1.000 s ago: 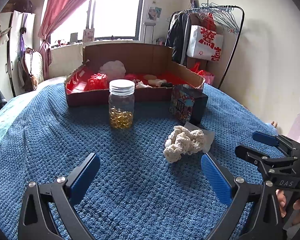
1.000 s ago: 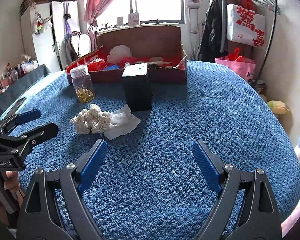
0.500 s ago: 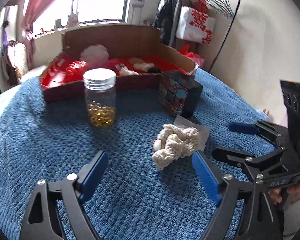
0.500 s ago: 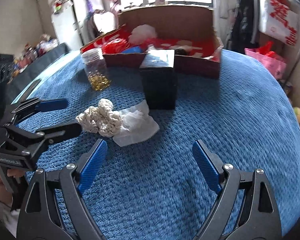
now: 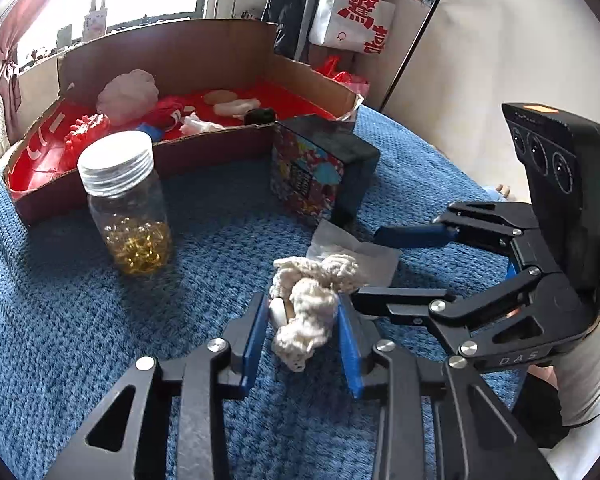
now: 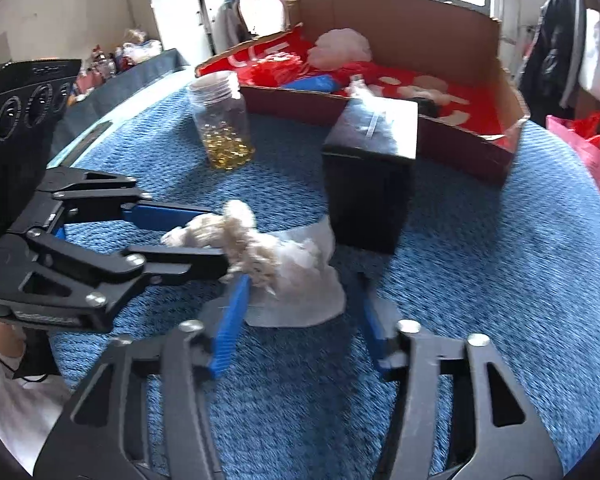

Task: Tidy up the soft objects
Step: 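Grasp the white tissue with the right tool while the left tool grasps the cream scrunchie, then carry the tissue and cream scrunchie with both tools into the box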

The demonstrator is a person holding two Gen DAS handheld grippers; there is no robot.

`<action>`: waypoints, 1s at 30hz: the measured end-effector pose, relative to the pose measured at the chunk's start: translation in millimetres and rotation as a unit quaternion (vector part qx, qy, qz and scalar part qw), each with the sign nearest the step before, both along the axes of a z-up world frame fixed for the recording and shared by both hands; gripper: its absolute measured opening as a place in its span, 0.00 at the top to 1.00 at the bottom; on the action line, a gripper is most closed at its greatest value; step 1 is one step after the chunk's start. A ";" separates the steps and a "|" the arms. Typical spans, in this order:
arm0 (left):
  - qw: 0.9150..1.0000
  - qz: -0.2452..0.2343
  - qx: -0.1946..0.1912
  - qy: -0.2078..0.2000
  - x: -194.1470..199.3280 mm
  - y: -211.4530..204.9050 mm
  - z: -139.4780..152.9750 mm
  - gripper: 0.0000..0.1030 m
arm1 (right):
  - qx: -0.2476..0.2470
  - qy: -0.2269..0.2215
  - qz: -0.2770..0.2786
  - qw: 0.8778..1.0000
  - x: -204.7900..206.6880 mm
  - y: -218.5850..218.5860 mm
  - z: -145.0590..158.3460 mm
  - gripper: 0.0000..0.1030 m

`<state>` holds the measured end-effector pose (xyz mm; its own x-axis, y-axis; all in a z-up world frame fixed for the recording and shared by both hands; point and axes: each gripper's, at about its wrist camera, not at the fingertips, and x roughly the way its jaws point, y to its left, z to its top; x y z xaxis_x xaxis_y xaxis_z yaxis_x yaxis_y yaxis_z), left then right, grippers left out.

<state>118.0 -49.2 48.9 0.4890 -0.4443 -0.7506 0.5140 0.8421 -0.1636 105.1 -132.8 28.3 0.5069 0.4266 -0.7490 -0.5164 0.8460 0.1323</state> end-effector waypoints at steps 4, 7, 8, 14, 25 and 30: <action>1.000 0.000 0.002 -0.005 3.2 2.0 -1.1 0.78 | 0.010 -0.002 0.004 1.000 -0.6 0.7 1.0 0.90; 1.000 0.001 0.001 -0.007 4.3 5.7 0.7 0.82 | 0.032 0.002 -0.014 0.999 -2.0 -8.2 4.1 0.93; 1.000 0.001 0.001 -0.009 3.0 8.2 2.4 0.82 | 0.037 0.000 -0.018 0.999 -3.3 -10.4 5.7 0.94; 1.000 0.011 0.001 -0.024 -1.7 19.1 13.3 0.82 | 0.057 -0.006 -0.039 0.998 -13.4 -20.3 16.2 0.94; 1.000 0.016 -0.011 -0.025 -8.1 28.5 18.5 0.82 | 0.056 -0.003 -0.052 0.997 -24.6 -22.0 16.8 0.94; 0.999 0.029 -0.011 -0.020 -8.2 37.3 16.4 0.82 | 0.050 -0.001 -0.068 0.996 -26.7 -32.1 15.3 0.94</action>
<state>109.8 -11.9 65.3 0.5437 -0.4311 -0.7201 0.4717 0.8666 -0.1627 78.4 -164.9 43.6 0.5667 0.4268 -0.7048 -0.3982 0.8907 0.2193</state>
